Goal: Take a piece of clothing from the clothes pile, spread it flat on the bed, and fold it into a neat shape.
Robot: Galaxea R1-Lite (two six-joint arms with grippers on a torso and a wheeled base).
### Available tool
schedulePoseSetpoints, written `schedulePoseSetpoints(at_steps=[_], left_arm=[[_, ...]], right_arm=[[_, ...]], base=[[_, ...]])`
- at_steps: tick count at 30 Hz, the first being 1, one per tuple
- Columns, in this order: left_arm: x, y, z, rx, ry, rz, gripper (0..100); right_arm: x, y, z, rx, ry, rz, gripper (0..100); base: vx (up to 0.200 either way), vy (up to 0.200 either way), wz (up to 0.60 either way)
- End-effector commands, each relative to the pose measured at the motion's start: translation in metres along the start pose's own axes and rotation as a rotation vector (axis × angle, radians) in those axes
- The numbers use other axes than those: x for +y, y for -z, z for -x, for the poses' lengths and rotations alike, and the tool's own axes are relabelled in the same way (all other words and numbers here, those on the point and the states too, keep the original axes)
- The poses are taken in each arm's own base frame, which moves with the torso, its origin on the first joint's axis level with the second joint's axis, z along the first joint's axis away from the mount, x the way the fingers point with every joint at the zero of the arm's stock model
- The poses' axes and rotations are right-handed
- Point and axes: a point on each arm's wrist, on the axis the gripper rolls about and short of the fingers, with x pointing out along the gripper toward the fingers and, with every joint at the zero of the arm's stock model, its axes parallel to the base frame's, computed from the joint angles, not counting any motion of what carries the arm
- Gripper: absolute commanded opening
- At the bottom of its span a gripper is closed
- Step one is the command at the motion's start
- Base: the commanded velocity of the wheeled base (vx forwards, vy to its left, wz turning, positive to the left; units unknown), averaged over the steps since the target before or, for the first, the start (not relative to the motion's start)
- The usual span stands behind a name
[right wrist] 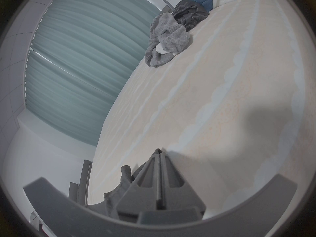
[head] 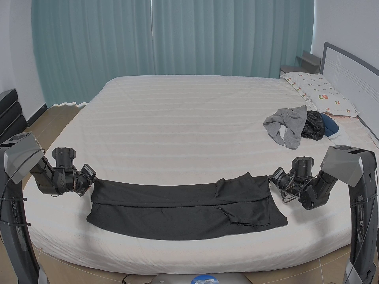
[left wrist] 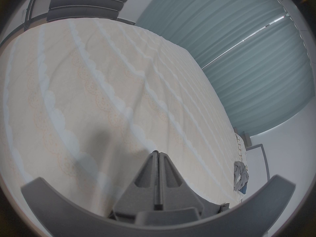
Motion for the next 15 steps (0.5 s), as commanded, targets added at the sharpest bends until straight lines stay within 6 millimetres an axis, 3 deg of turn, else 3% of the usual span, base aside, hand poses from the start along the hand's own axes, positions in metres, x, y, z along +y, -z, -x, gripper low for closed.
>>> schedulePoseSetpoints(at_steps=[1, 3, 4, 11, 14, 15], left_arm=[[0.000, 0.000, 0.000, 0.001, 0.000, 0.002, 0], [0.000, -0.001, 0.000, 0.000, 0.001, 0.003, 0], [-0.001, -0.001, 0.000, -0.002, 0.003, 0.004, 100], [0.000, -0.002, 0.003, 0.004, 0.002, 0.051, 100], [0.006, -0.004, 0.011, 0.000, -0.010, 0.063, 100], [0.013, -0.005, 0.027, 0.014, -0.008, 0.074, 100]], right_arm=[[-0.002, 0.000, 0.000, 0.001, 0.004, -0.002, 100], [-0.001, 0.000, 0.001, 0.001, 0.002, -0.003, 100], [-0.001, 0.000, 0.002, 0.003, 0.003, -0.006, 100], [0.004, -0.013, 0.018, -0.017, -0.055, -0.127, 100], [0.003, -0.017, 0.025, -0.010, -0.074, -0.132, 100], [0.002, -0.016, 0.035, 0.006, -0.082, -0.136, 100]], base=[[0.000, 0.000, 0.00], [0.000, 0.000, 0.00], [0.000, 0.000, 0.00], [0.000, 0.000, 0.00], [0.000, 0.000, 0.00], [0.000, 0.000, 0.00]])
